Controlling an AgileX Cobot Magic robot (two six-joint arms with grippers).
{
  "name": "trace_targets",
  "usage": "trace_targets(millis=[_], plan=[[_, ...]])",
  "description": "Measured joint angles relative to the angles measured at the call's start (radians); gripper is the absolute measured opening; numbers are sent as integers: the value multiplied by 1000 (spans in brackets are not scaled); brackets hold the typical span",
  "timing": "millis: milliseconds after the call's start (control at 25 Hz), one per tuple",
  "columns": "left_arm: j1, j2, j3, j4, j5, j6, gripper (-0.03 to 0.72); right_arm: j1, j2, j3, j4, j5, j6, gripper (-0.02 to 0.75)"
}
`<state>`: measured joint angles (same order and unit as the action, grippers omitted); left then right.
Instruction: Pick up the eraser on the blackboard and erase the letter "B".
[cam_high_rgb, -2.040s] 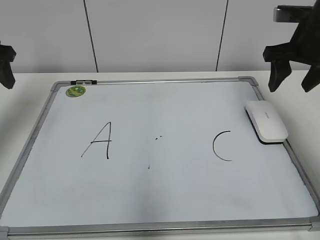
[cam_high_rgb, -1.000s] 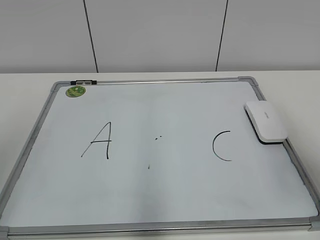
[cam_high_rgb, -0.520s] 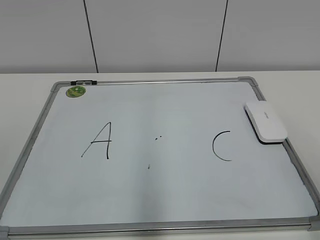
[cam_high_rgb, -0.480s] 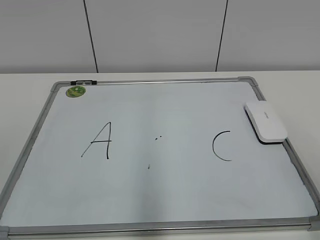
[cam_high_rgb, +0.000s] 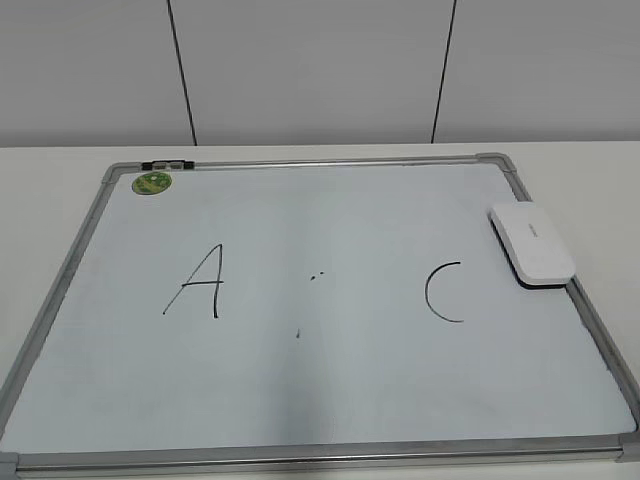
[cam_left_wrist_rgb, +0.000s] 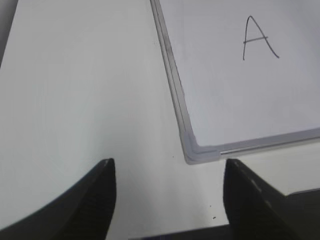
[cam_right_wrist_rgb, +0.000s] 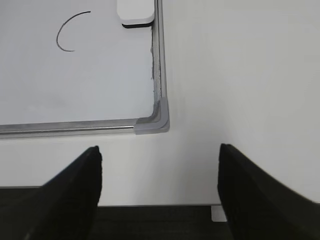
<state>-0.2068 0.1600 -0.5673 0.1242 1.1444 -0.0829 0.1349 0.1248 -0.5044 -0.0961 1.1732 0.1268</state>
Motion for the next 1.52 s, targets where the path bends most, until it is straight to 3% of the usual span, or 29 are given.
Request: trace_targets(millis=[240,1040,1520], plan=[[0,-25,53,0,-29,0,470,0,-2,16,-2,-19,-2,536],[0,-27,55,-2,-41,0,443,0,-2,16,-2,-27,-2,536],[153,-147,55,-4,-41,0,426,-61,-128,16,-4,-29,-2,536]])
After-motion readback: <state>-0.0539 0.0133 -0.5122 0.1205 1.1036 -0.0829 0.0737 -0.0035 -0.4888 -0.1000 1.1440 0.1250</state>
